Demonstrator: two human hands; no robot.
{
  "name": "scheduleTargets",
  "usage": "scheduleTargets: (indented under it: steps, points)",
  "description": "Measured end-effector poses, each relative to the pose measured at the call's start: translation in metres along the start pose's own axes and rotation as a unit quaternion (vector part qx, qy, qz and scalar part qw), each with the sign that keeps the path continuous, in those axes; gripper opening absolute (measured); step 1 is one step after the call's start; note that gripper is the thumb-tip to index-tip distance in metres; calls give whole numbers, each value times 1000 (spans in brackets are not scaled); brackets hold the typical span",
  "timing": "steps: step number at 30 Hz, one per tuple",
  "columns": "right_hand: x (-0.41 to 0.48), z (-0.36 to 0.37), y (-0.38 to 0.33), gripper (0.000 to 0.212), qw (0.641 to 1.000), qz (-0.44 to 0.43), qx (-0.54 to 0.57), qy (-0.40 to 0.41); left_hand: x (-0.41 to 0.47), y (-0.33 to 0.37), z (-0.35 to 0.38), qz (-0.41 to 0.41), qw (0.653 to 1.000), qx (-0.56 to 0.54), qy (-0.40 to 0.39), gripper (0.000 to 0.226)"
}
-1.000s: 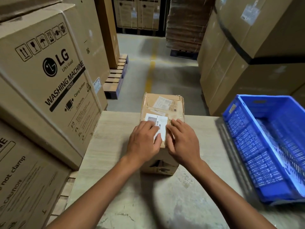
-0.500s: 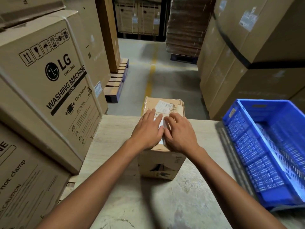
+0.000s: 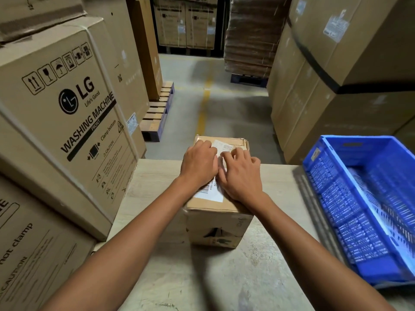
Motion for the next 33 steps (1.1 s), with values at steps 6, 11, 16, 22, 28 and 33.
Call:
scheduleTargets:
  steps: [6,11,16,22,28,33]
  points:
    - [6,15,10,66,996,-2,27,-83,12,-5,23,-5,999,-11,-46,29]
    - [11,0,18,47,997,36,71,15,13,-16,23,-53,998,-25,-32,37]
    - [-2,15,56,79,948,234,216,25,0,-65,46,-309,913,-255,-83,94]
    - [-19,50,59,57,826,306,459,-118,-23,-66,74,-365,727,-562,-146,63]
    - [-53,29,48,43,817,268,508,-56,-57,-51,39,-295,753,-582,-89,44]
    - [-91,27,42,61,754,287,591,-8,-92,-34,25,-278,681,-673,-74,49]
Point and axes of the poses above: each hand's wrist, its own x-axis towards the middle knuckle, its own z-axis out of the palm, y = z × x, the point moved 8 cm from there along x, towards the middle knuckle, and after that the axes turned 2 degrees about -x, right-handed, at the moved point
